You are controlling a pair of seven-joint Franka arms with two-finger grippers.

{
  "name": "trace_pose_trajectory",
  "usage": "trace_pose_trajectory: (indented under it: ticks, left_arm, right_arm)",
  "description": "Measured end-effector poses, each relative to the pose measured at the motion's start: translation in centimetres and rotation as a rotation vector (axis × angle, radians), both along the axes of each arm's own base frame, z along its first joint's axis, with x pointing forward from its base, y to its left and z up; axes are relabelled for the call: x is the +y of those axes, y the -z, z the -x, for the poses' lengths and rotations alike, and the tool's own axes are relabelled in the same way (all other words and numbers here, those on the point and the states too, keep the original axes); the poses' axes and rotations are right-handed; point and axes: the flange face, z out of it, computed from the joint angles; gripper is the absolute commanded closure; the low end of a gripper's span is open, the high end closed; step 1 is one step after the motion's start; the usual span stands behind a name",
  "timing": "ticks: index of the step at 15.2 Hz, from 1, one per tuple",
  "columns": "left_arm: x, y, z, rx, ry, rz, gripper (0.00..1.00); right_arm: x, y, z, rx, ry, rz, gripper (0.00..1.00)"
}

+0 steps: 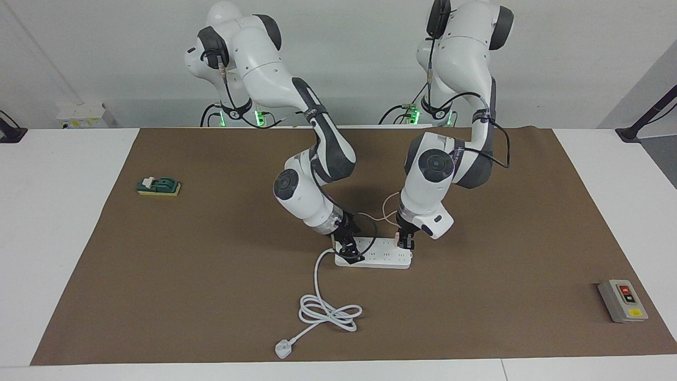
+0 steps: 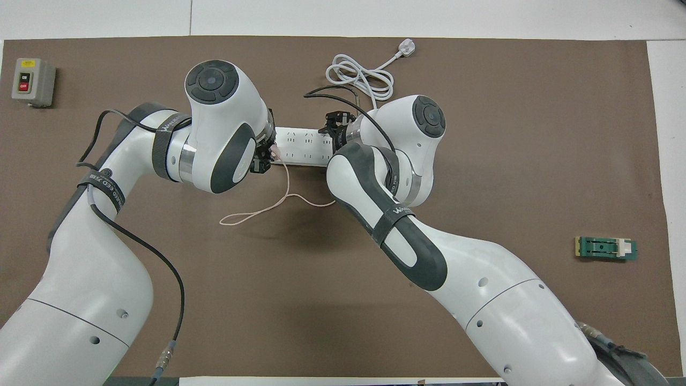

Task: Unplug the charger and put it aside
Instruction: 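Grasp the pink charger with the left gripper while the right gripper holds the strip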

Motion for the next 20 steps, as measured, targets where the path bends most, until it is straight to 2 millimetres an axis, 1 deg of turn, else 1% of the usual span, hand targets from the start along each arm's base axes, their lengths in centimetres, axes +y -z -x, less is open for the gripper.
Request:
trace_pose_trajectory:
  ticks: [6,11,13,14,16,17,18,19,20]
  left_arm:
    - [0.0,0.0,0.1,-0.003,0.000,0.001,1.00]
    - [0.0,0.0,0.1,-0.004,0.000,0.002,1.00]
    - [0.0,0.0,0.1,-0.004,0.000,0.002,1.00]
    - [0.0,0.0,0.1,-0.004,0.000,0.002,1.00]
    - [0.0,0.0,0.1,-0.004,0.000,0.002,1.00]
    - [0.0,0.0,0.1,-0.004,0.000,0.002,1.00]
    - [0.0,0.0,0.1,-0.005,0.000,0.002,1.00]
    - [0.0,0.0,0.1,-0.005,0.000,0.002,1.00]
    - [0.0,0.0,0.1,-0.005,0.000,0.002,1.00]
  right_arm:
    - [-0.8,0.3,-0.5,-0.048,-0.024,0.010,0.00]
    - [-1.1,1.0,-0.7,-0.044,-0.021,0.016,0.00]
    - [-1.2,1.1,-0.7,-0.043,-0.020,0.017,0.12]
    - [-1.2,1.0,-0.7,-0.041,-0.016,0.014,0.20]
    - [-1.3,1.0,-0.7,-0.037,-0.011,0.010,0.25]
    - [-1.4,1.0,-0.7,-0.036,-0.010,0.008,0.38]
    - [-1.4,1.1,-0.7,-0.035,-0.010,0.007,0.55]
    - [-1.4,1.1,-0.7,-0.035,-0.010,0.006,0.78]
    - [-1.4,1.1,-0.7,-0.035,-0.010,0.006,0.97]
